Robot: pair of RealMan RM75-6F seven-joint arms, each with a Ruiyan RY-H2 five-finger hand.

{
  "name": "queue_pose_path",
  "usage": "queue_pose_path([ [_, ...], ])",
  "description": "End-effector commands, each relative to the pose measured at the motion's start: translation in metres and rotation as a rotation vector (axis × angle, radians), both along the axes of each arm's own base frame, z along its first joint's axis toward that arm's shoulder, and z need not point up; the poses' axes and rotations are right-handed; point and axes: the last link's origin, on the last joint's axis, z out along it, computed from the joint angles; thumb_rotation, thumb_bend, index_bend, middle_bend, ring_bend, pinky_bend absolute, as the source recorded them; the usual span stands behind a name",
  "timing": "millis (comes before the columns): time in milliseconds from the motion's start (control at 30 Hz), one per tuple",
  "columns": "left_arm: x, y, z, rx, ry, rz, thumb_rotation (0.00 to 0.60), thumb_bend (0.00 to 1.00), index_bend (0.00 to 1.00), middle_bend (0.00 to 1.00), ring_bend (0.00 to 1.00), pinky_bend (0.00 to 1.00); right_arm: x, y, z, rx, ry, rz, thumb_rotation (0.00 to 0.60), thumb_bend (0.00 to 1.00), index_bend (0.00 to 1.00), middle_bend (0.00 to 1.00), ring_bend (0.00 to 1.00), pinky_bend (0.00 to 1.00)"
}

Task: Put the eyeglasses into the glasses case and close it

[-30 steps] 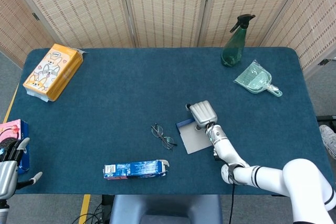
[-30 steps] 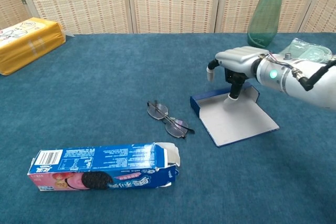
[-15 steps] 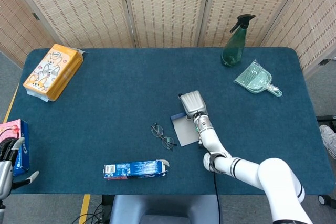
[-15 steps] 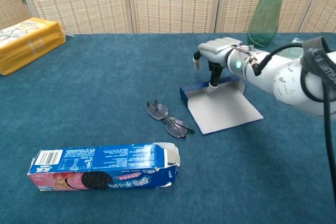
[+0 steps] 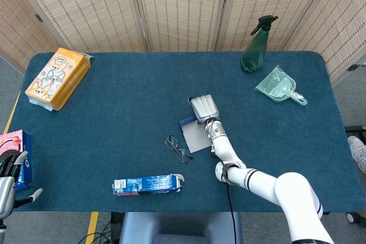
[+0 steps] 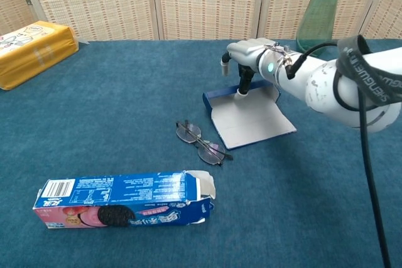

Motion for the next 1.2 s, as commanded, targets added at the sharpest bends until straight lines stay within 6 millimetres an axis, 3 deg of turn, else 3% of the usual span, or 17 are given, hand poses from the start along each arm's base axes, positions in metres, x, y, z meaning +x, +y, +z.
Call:
queue_pose_path([
  [33,0.003,0.001,0.000,-0.002,0.000,-0.012,0.600,0.16,0.09,0.14,0.11,0.28,-0.004,0.012,0.015,0.042,0.021,0.056,0.600,0.22,0.23,0.98,1.00,1.00],
  [333,0.009,0.005,-0.003,-0.017,-0.001,-0.037,0.600,0.16,0.09,0.14,0.11,0.28,-0.008,0.039,0.037,0.063,0.119,0.166,0.600,0.23,0.21,0.97,1.00,1.00],
  [567,0.009,0.005,-0.001,-0.011,0.001,-0.035,0.600,0.16,0.09,0.14,0.11,0.28,-0.019,0.017,0.033,0.010,0.099,0.043,0.600,0.23,0.21,0.97,1.00,1.00],
  [800,0.008,0.004,0.000,-0.008,0.003,-0.025,0.600,0.16,0.09,0.14,0.11,0.28,-0.010,0.005,0.028,-0.012,0.045,0.054,0.600,0.23,0.20,0.97,1.00,1.00],
  [1200,0.006,0.003,-0.002,-0.010,0.000,-0.019,0.600,0.16,0.09,0.14,0.11,0.28,0.005,0.065,0.019,0.210,0.035,0.322,0.600,0.23,0.22,0.97,1.00,1.00],
])
